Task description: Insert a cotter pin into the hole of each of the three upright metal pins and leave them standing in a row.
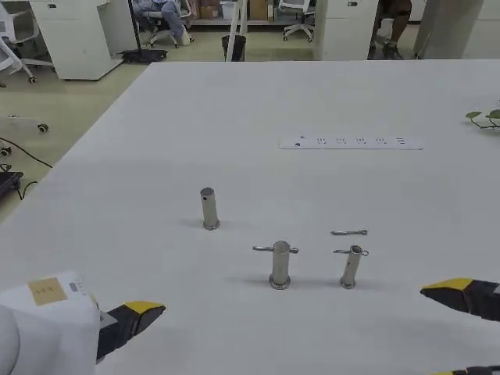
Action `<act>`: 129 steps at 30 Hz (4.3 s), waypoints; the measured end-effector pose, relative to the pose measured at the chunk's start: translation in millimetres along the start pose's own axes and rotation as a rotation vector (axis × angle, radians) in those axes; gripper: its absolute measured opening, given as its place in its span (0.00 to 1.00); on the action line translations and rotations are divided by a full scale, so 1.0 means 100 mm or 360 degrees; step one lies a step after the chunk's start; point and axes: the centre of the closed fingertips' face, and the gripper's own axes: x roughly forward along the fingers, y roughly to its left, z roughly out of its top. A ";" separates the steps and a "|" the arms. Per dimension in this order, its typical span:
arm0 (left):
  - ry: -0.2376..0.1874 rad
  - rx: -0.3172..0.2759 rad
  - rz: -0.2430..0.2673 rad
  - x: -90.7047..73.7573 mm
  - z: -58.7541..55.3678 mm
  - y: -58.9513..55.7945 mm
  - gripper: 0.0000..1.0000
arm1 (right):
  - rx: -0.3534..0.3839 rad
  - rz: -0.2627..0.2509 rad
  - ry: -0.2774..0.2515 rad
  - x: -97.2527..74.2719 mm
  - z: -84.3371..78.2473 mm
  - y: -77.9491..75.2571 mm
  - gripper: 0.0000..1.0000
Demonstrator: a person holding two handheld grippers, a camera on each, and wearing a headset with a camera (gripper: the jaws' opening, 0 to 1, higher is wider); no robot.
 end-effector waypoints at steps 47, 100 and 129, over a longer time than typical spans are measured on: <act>-0.0273 -0.0076 0.0205 -0.04 0.57 0.50 0.92 | 0.0081 -0.0059 0.0029 0.02 -0.11 0.17 1.00; -0.0442 -0.0086 0.0484 0.53 1.24 1.47 0.72 | 0.0088 -0.0098 0.0077 0.04 -0.17 0.07 0.98; -0.0293 -0.0039 0.0612 0.80 1.03 1.74 0.37 | 0.0087 -0.0082 0.0091 0.06 -0.18 0.11 0.96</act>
